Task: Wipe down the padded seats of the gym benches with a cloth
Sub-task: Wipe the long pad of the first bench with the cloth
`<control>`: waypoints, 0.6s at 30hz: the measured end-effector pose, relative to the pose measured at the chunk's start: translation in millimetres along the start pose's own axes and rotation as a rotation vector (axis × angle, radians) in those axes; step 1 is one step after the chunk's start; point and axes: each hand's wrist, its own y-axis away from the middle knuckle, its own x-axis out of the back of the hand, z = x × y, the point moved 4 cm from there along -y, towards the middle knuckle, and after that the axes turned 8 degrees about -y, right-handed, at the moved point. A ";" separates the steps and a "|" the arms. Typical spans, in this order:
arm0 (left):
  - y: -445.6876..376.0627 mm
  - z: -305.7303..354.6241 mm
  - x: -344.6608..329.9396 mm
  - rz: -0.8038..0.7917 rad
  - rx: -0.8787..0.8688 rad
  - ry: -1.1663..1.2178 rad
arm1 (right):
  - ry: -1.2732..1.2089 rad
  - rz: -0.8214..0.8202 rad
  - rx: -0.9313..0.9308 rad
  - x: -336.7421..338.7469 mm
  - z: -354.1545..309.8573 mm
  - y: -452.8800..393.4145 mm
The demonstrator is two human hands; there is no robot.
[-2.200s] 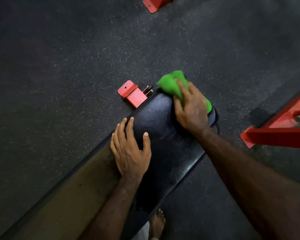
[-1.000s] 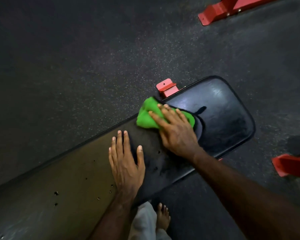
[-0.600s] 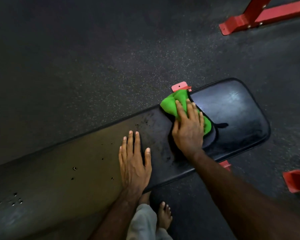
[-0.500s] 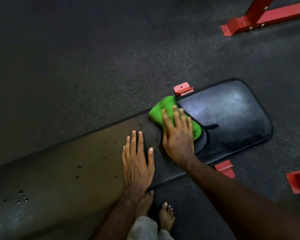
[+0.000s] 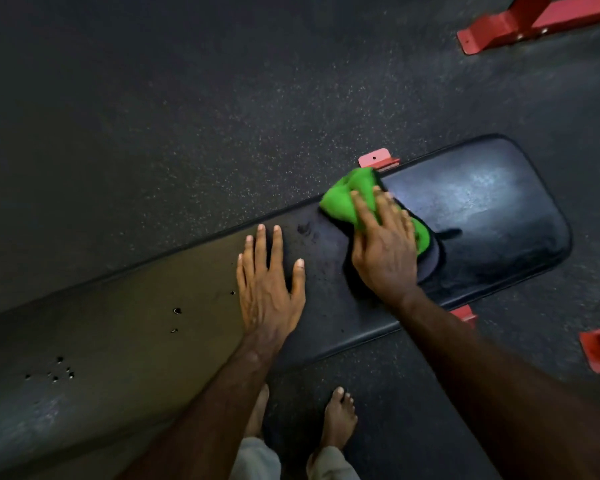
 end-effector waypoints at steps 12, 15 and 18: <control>-0.3 -32.4 2.4 -0.025 -0.027 0.018 | 0.012 0.019 -0.107 -28.2 -64.0 10.5; -1.6 -35.6 3.7 -0.029 -0.018 0.028 | 0.050 -0.156 0.340 -33.6 -67.4 11.1; -3.6 -35.0 5.7 -0.027 0.020 0.050 | -0.010 0.021 0.043 -15.2 -38.0 -11.8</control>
